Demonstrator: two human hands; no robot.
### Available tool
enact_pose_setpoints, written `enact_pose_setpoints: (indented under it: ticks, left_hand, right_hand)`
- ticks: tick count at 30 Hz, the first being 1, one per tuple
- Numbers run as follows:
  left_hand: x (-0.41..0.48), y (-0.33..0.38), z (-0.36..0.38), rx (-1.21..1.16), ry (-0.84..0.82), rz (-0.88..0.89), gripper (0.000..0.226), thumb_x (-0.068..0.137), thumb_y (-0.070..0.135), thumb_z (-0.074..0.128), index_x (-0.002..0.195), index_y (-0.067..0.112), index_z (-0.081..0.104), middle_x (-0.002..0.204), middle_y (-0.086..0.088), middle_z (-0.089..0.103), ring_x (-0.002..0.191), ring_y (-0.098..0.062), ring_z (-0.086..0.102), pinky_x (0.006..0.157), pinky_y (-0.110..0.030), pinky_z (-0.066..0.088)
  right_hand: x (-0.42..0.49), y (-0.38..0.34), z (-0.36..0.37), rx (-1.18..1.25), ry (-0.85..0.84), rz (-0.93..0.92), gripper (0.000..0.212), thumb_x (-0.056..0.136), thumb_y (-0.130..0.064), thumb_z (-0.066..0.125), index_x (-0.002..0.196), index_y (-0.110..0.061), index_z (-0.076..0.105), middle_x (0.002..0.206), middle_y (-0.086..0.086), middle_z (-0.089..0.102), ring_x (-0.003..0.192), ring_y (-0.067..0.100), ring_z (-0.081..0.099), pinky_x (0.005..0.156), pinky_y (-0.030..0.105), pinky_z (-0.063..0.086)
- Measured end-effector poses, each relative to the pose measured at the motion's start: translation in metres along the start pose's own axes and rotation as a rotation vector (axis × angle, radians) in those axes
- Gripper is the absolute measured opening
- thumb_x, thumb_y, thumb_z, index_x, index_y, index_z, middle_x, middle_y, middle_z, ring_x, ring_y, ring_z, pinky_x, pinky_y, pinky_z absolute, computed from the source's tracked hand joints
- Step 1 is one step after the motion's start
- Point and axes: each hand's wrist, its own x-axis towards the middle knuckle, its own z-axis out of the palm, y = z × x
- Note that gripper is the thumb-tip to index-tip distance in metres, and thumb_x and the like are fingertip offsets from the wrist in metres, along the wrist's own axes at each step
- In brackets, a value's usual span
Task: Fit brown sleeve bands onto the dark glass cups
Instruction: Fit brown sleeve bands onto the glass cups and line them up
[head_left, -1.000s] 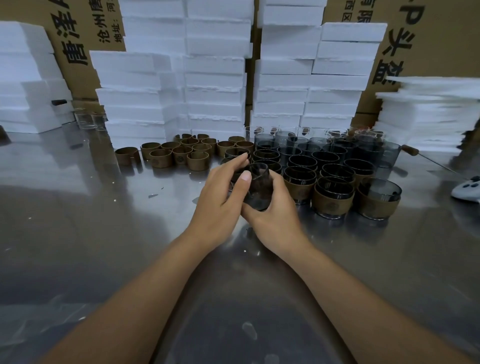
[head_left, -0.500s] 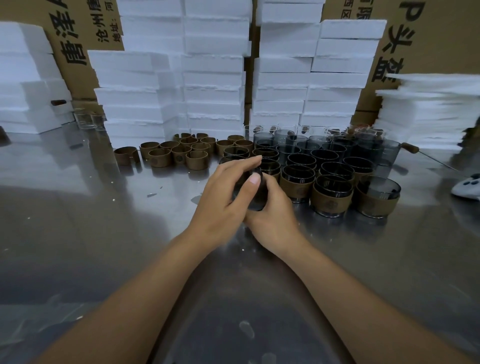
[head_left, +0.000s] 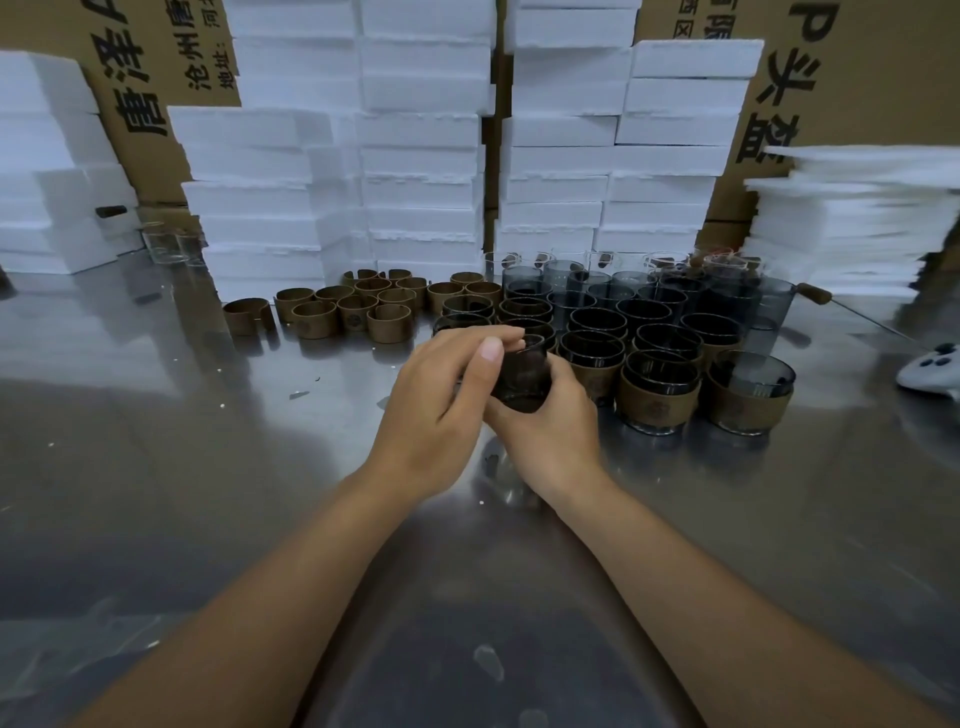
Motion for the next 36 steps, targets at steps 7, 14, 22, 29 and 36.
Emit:
enact_pose_setpoints:
  ticks: [7, 14, 22, 29, 36]
  left_hand:
    - [0.001, -0.014, -0.005, 0.019, 0.042, -0.086, 0.034, 0.096, 0.042, 0.032, 0.112, 0.031, 0.060, 0.106, 0.018, 0.064, 0.111, -0.008, 0.057, 0.098, -0.038, 0.045]
    - [0.002, -0.020, -0.002, 0.000, -0.054, -0.206, 0.048, 0.093, 0.045, 0.029, 0.130, 0.024, 0.053, 0.124, 0.013, 0.059, 0.121, 0.000, 0.049, 0.099, -0.013, 0.035]
    - [0.003, -0.019, -0.003, 0.033, -0.098, -0.178, 0.048, 0.094, 0.046, 0.029, 0.133, 0.027, 0.051, 0.123, 0.021, 0.055, 0.121, 0.006, 0.044, 0.100, -0.010, 0.031]
    - [0.003, -0.011, -0.003, 0.157, -0.154, -0.073, 0.052, 0.094, 0.049, 0.030, 0.134, 0.024, 0.052, 0.128, 0.014, 0.053, 0.127, -0.002, 0.041, 0.110, -0.032, 0.033]
    - [0.001, -0.002, 0.001, 0.126, -0.150, 0.006, 0.049, 0.093, 0.047, 0.030, 0.126, 0.025, 0.058, 0.125, 0.007, 0.059, 0.125, -0.009, 0.047, 0.106, -0.041, 0.037]
  right_hand:
    - [-0.001, -0.001, -0.002, 0.043, 0.021, 0.023, 0.047, 0.073, -0.032, 0.080, 0.113, -0.021, 0.058, 0.094, -0.011, 0.064, 0.085, -0.002, 0.059, 0.061, 0.003, 0.043]
    - [-0.001, -0.001, -0.001, 0.099, -0.018, 0.013, 0.044, 0.072, -0.028, 0.081, 0.109, -0.021, 0.060, 0.091, -0.011, 0.066, 0.082, -0.002, 0.061, 0.062, 0.004, 0.044]
    - [-0.002, 0.001, 0.000, 0.116, -0.097, -0.038, 0.042, 0.072, -0.016, 0.079, 0.109, -0.023, 0.059, 0.093, -0.009, 0.069, 0.086, 0.001, 0.065, 0.077, 0.019, 0.053]
    - [-0.003, 0.001, 0.001, 0.116, -0.136, -0.076, 0.037, 0.073, -0.022, 0.080, 0.100, -0.031, 0.058, 0.089, -0.016, 0.068, 0.082, -0.011, 0.062, 0.063, 0.004, 0.044]
    - [-0.002, -0.001, 0.000, 0.118, -0.125, -0.047, 0.042, 0.076, -0.021, 0.078, 0.112, -0.022, 0.057, 0.094, -0.012, 0.067, 0.085, -0.002, 0.063, 0.069, 0.012, 0.050]
